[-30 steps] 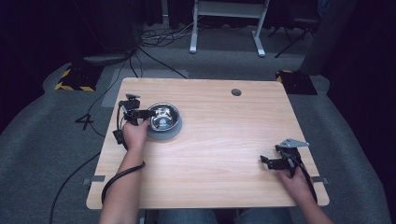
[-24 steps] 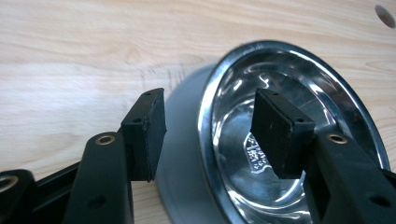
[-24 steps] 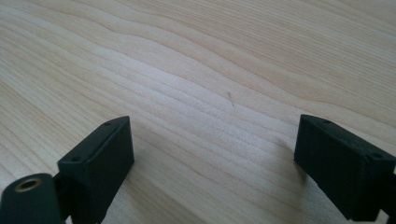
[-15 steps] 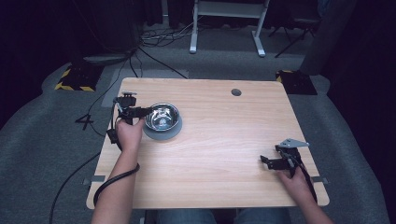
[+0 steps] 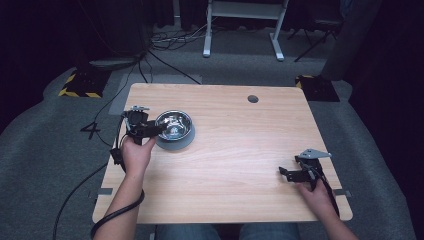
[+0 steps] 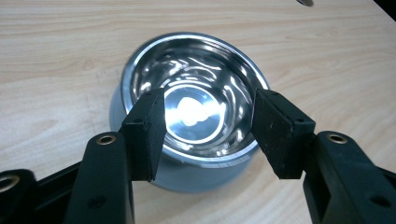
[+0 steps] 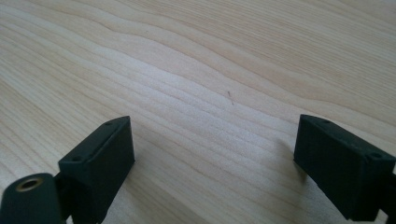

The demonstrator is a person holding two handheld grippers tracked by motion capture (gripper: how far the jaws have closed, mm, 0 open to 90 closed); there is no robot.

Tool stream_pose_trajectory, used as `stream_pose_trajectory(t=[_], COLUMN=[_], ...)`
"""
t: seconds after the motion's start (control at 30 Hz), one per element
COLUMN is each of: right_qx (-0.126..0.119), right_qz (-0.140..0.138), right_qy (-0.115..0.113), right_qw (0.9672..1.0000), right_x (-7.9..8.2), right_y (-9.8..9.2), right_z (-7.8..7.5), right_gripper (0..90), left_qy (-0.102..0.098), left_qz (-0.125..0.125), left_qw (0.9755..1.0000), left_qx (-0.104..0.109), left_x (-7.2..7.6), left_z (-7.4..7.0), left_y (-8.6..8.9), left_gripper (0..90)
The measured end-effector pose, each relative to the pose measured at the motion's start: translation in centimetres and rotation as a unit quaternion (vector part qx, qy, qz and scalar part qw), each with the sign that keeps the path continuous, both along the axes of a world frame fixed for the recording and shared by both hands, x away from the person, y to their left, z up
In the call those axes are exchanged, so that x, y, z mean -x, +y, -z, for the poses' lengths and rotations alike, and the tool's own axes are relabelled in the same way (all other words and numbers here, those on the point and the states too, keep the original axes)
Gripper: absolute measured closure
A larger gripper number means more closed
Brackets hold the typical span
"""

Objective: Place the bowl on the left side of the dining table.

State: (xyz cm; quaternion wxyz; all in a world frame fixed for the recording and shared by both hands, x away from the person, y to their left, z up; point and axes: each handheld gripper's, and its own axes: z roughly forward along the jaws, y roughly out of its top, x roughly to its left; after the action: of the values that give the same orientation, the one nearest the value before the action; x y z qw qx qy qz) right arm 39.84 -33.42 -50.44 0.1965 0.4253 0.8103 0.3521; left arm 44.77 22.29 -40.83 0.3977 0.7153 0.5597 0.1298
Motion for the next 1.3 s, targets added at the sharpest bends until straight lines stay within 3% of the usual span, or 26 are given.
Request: stream_pose_trajectory(t=[0.13,0.3,0.57,0.87,1.17,1.3], right_qx=[0.001,0.001,0.000,0.000,0.000,0.000], right_qz=[-0.001,-0.001,0.000,0.000,0.000,0.000], right_qy=[-0.001,0.001,0.002,0.002,0.001,0.002], right_qw=[1.0000,1.0000,1.0000,1.0000,1.0000,1.0000], right_x=[0.0,0.0,0.0,0.0,0.0,0.0], right_y=[0.0,0.0,0.0,0.0,0.0,0.0], right_z=[0.0,0.0,0.0,0.0,0.0,0.0], right_gripper=[12.1,12.1,12.1,12.1,12.1,12.1], left_qy=[0.000,-0.008,-0.004,-0.007,-0.001,-0.004], left_qz=[0.023,0.033,0.048,0.058,0.063,0.075], left_qw=[0.9997,0.9994,0.9985,0.9983,0.9980,0.9972], left_qx=[0.004,0.003,0.027,0.010,0.013,-0.004], left_x=[1.6,3.2,5.2,7.7,9.7,10.5], left_z=[-0.6,-1.0,-1.1,-1.1,-0.6,-0.2], left_y=[-0.4,-0.9,-1.0,-0.8,-0.9,-0.8], left_gripper=[45.6,45.6,46.1,45.5,44.6,44.2])
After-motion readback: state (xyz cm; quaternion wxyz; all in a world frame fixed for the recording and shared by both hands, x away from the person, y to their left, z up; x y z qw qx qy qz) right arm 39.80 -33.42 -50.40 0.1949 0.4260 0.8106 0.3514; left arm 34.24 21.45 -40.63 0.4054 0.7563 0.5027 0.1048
